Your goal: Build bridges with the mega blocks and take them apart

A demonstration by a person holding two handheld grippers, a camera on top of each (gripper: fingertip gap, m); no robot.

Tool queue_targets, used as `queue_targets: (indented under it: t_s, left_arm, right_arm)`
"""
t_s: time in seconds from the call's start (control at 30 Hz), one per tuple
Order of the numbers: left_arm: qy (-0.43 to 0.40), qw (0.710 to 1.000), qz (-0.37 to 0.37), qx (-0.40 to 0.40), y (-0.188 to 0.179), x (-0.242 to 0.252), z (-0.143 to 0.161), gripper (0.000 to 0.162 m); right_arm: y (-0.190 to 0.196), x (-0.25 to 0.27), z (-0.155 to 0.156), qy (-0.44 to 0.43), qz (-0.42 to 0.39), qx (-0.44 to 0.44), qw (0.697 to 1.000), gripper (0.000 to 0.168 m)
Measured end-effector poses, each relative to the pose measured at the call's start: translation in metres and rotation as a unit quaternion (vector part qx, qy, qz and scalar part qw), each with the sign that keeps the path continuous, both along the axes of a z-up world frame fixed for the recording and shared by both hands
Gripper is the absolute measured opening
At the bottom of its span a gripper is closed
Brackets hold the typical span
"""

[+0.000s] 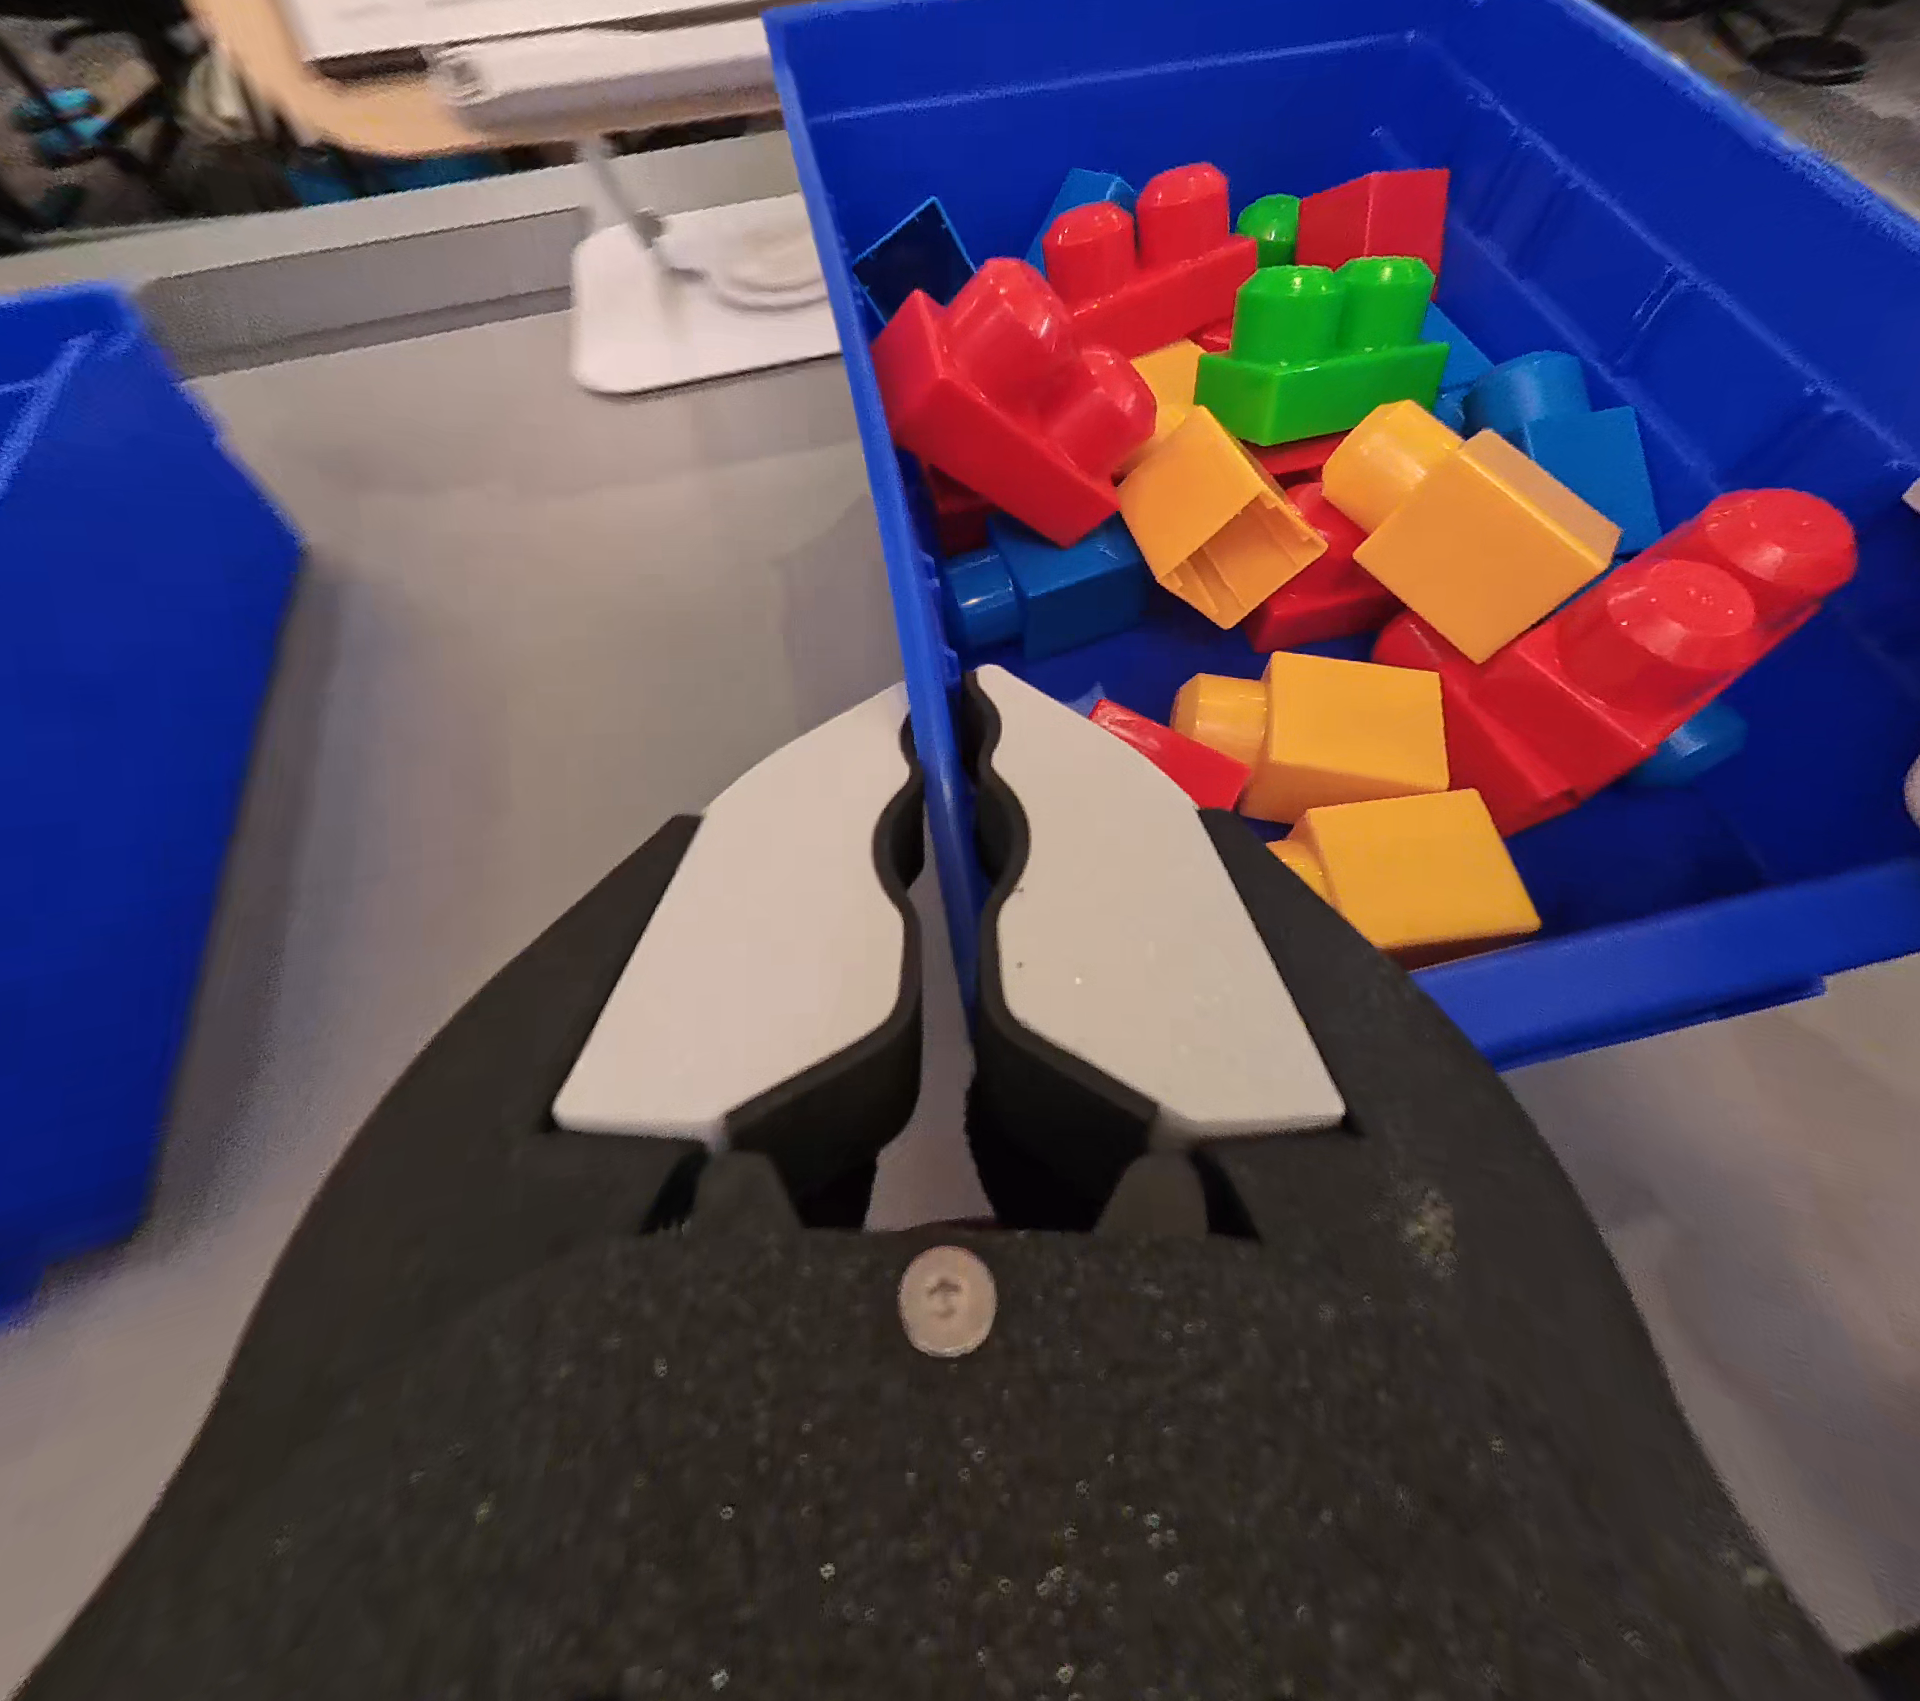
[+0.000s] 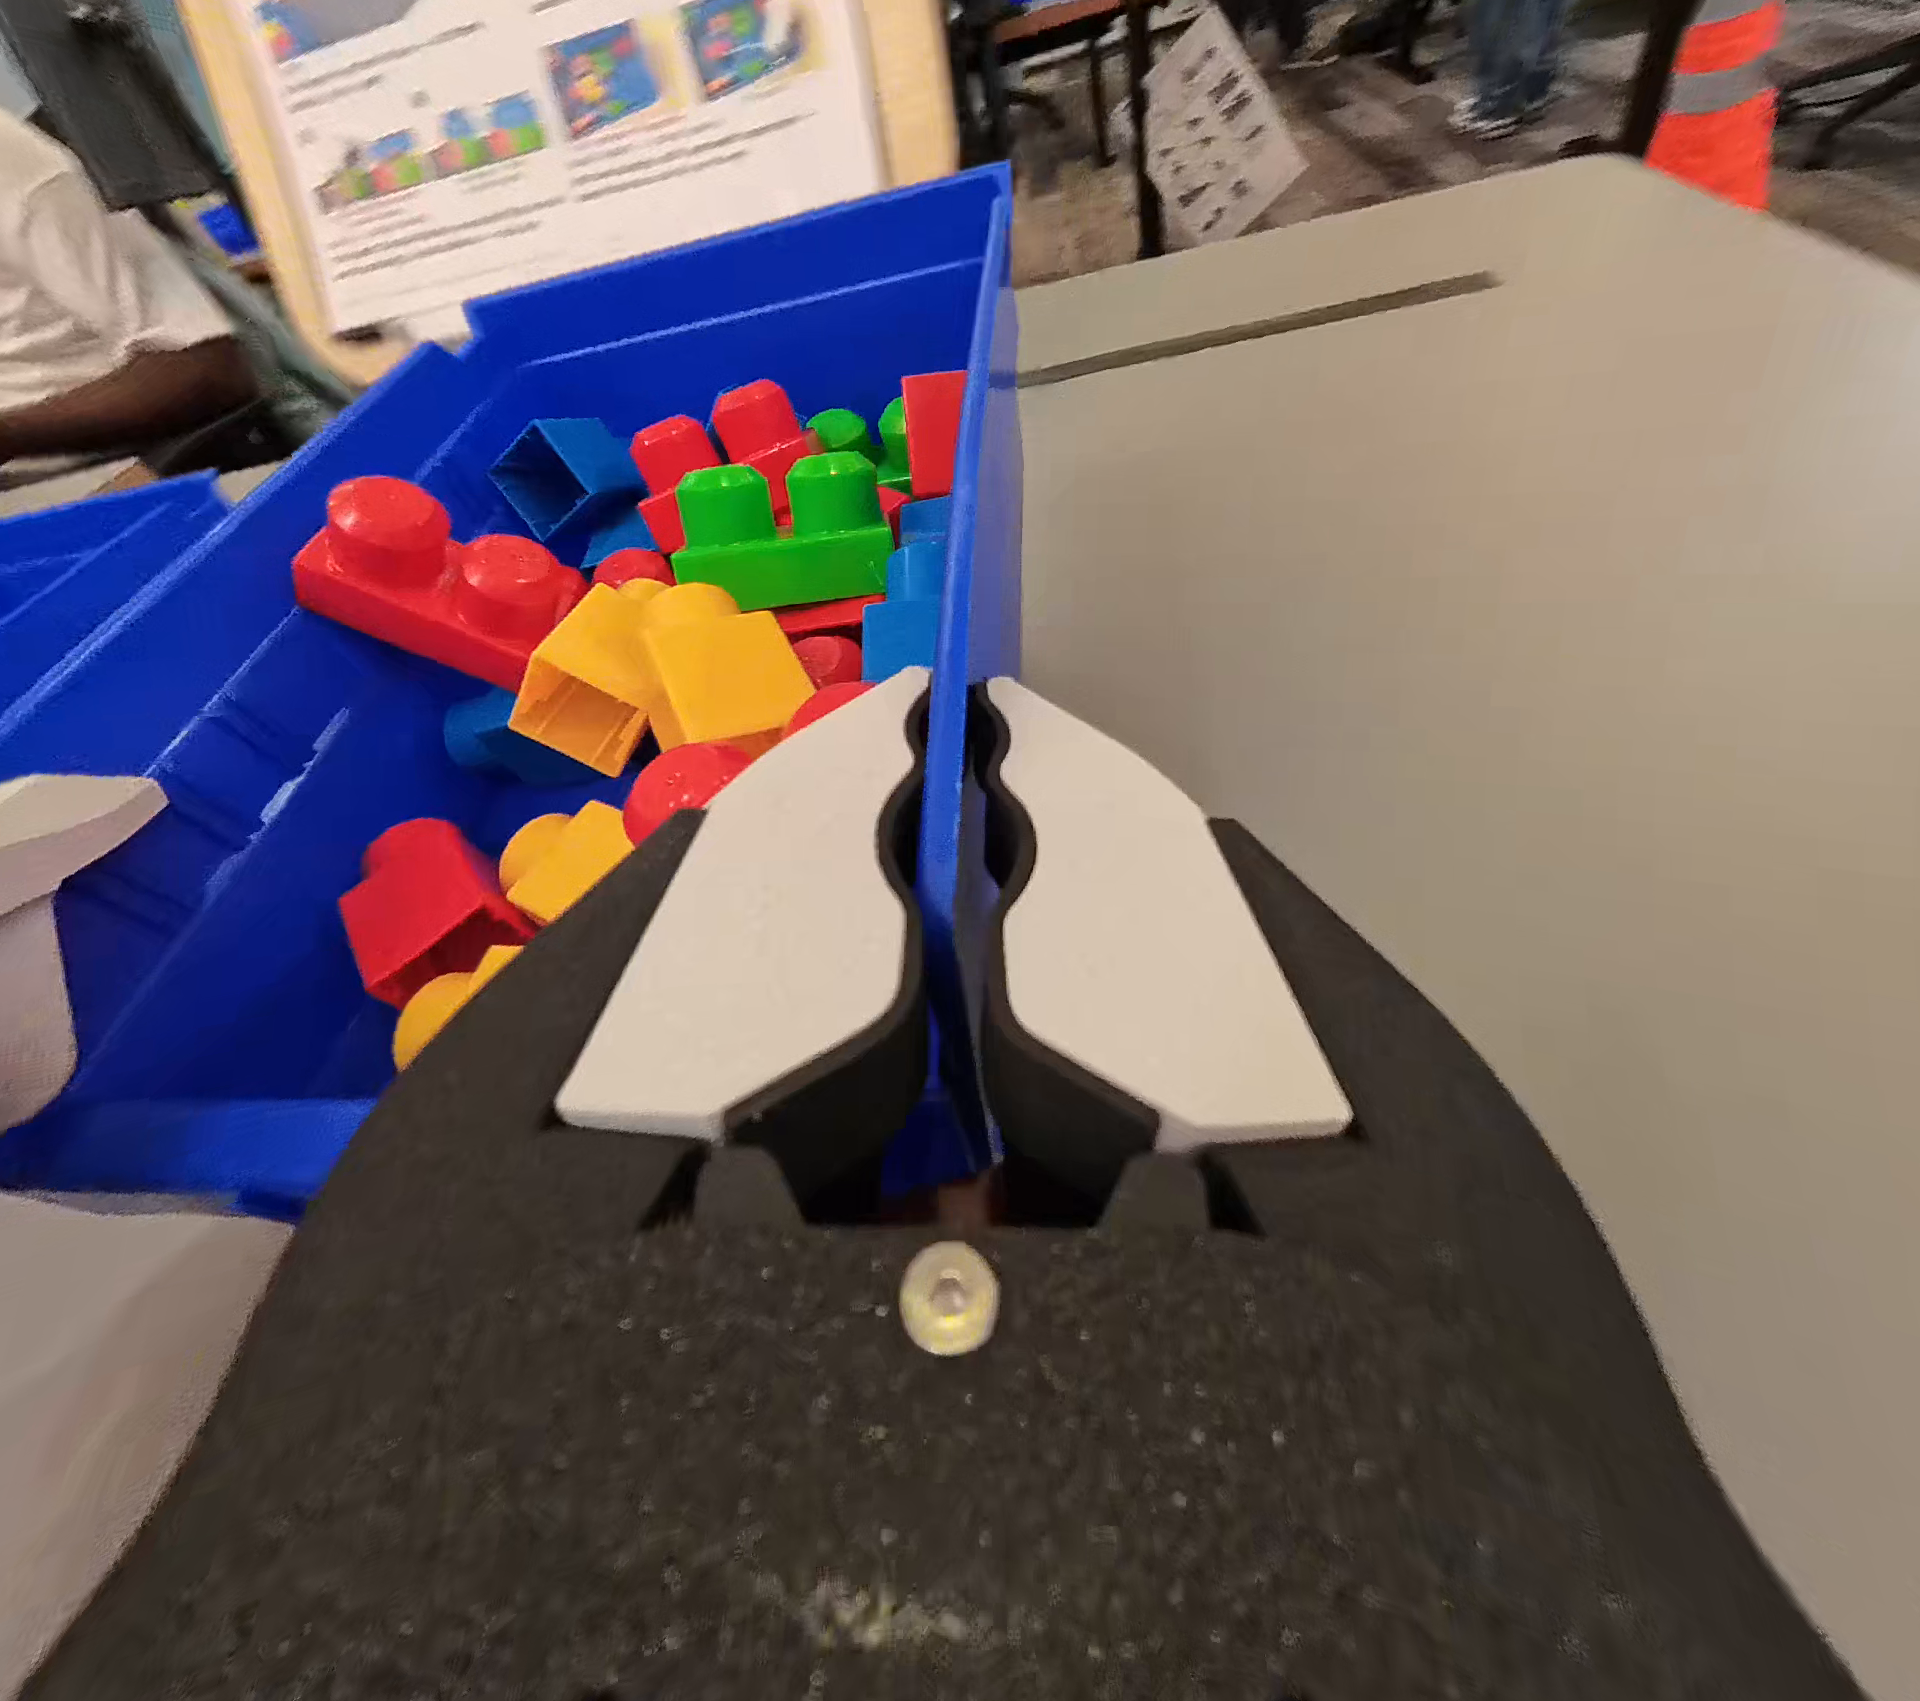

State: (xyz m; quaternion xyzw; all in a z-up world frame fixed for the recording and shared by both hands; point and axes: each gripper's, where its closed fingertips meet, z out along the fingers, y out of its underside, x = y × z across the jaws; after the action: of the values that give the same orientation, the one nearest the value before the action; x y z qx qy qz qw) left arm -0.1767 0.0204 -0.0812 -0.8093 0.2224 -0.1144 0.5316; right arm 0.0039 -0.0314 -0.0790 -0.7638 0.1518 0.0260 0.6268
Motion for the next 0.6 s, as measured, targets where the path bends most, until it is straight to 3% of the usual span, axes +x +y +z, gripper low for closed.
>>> queue_targets:
  t_s: [0.23,0.47,0.6]
  left_arm:
    - [0.005,0.997,0.071,-0.026,-0.003,-0.097,-0.024,0.003]
    - [-0.030,0.996,0.074,-0.038,0.002,-0.102,-0.039,0.005]
    - [-0.107,0.989,0.015,-0.100,-0.011,-0.093,-0.038,0.029]
  right_arm:
    - [0.023,-0.090,-0.023,-0.005,0.076,-0.044,0.996,0.005]
    - [0.025,-0.097,-0.041,-0.017,0.117,-0.059,0.991,0.010]
    - [0.019,-0.101,-0.038,-0.018,0.192,-0.056,0.980,0.021]
